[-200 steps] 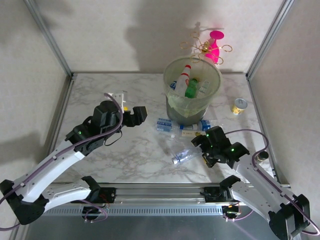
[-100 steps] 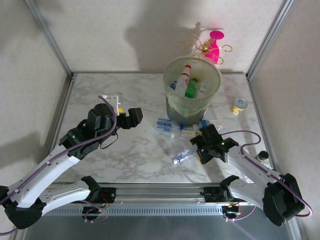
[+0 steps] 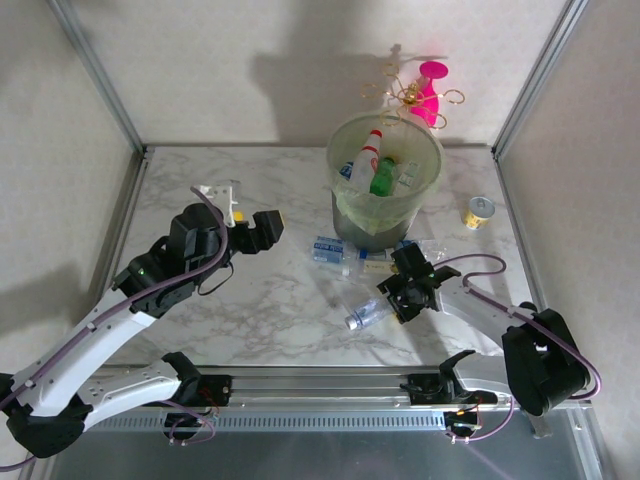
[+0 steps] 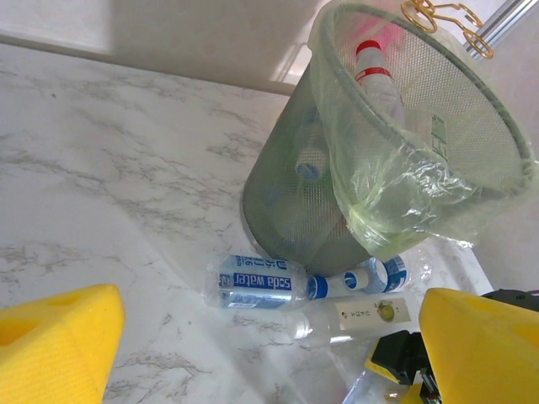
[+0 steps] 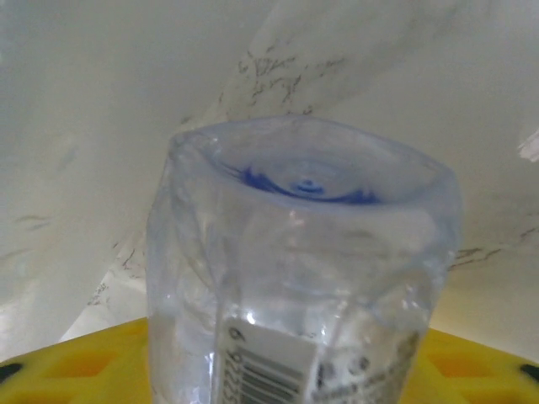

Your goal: Put the plastic bottles in the bin

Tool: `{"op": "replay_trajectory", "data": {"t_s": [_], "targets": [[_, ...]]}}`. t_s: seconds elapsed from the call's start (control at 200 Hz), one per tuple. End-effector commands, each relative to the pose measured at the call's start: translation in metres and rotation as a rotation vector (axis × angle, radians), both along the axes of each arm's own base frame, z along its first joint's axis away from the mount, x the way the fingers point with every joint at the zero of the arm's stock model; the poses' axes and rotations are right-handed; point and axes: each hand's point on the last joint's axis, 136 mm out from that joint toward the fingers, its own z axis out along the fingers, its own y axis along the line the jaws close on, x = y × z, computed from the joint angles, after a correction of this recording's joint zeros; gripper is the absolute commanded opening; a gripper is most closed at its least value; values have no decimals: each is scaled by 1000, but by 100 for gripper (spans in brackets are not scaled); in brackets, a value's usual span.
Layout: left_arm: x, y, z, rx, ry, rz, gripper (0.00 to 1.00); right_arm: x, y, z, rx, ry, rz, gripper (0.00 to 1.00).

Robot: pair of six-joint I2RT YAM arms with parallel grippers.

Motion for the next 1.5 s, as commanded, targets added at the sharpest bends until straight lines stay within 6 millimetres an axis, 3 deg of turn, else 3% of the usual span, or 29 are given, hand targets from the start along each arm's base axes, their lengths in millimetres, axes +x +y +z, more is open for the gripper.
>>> {"op": "replay_trajectory", "data": {"t_s": [0.0,0.375,0.551,0.811,1.036,1.302,1.497], "targets": [[1,3,9,2,-17,16,90,3,-8,2,-43,-1,12,53],[19,-17,18,-3,-37,-6,90,8,-35,28,-57,-56,-21,49],[31,-33,26,-16,-54,-35,90,17,-46,68,-86,-159,-8,49],[44,-53,63,-80,-143,-80,90,41,-47,173,-105,-459,91,45],[50,-68,84,-132,-184,-123,90,61,-31,261,-82,-709,211,43],[53,-69,88,-148,-201,-116,90,91,-16,366,-175,-1008,378,44],[49,-66,85,-144,-208,-115,90,135,-29,417,-335,-1082,298,44]]}}
